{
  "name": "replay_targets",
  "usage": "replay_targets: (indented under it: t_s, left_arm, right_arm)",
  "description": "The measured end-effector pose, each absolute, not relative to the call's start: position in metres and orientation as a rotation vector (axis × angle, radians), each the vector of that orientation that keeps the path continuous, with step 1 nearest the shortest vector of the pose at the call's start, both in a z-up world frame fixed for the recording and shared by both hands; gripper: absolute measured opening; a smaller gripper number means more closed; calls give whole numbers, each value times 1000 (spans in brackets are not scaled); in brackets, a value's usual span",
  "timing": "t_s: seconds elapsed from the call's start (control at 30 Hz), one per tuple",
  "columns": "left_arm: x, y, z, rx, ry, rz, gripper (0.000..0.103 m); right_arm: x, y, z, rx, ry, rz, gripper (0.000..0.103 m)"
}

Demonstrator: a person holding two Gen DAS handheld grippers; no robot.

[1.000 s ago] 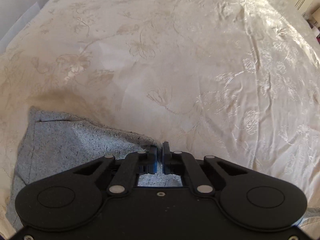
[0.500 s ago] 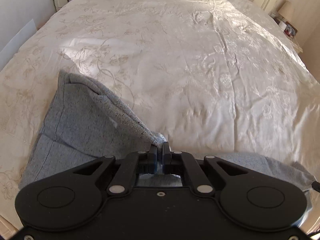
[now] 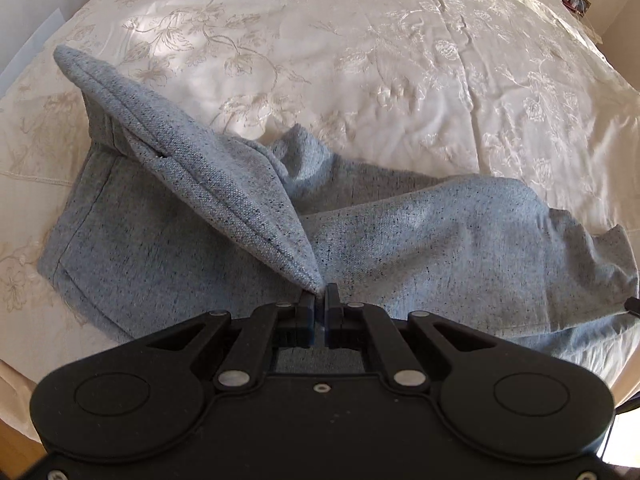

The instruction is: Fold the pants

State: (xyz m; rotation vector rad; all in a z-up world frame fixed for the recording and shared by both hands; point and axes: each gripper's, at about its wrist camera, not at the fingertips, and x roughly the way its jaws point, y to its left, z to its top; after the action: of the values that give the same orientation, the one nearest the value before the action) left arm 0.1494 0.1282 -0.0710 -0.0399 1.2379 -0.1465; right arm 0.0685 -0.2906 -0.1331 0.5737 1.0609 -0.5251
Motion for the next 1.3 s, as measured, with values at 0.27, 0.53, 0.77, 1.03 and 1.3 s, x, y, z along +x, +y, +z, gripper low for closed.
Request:
replay_targets:
  t_s: [0.27,0.53,0.77,1.03,1.3]
  left_arm:
    - [131,128,-102,26,1301,-152,5]
    - [128,131,-126,39,1349,-138,6]
    - [128,133,-127,49,1357,-166,6]
    - [136,137,-134,104,1416,-183,19]
    - [132,120,-108,254,1446,-376,18]
  right_arm:
    - [61,-290,-140,539,1088,-532,2]
    - [53,-285,-146,512,1121,-546,2]
    - [40,-274,-128,478,1082,-575,2]
    - [34,-278,-130,488,1073,-615,2]
    - [31,-278,-167,551,1197,-640,8]
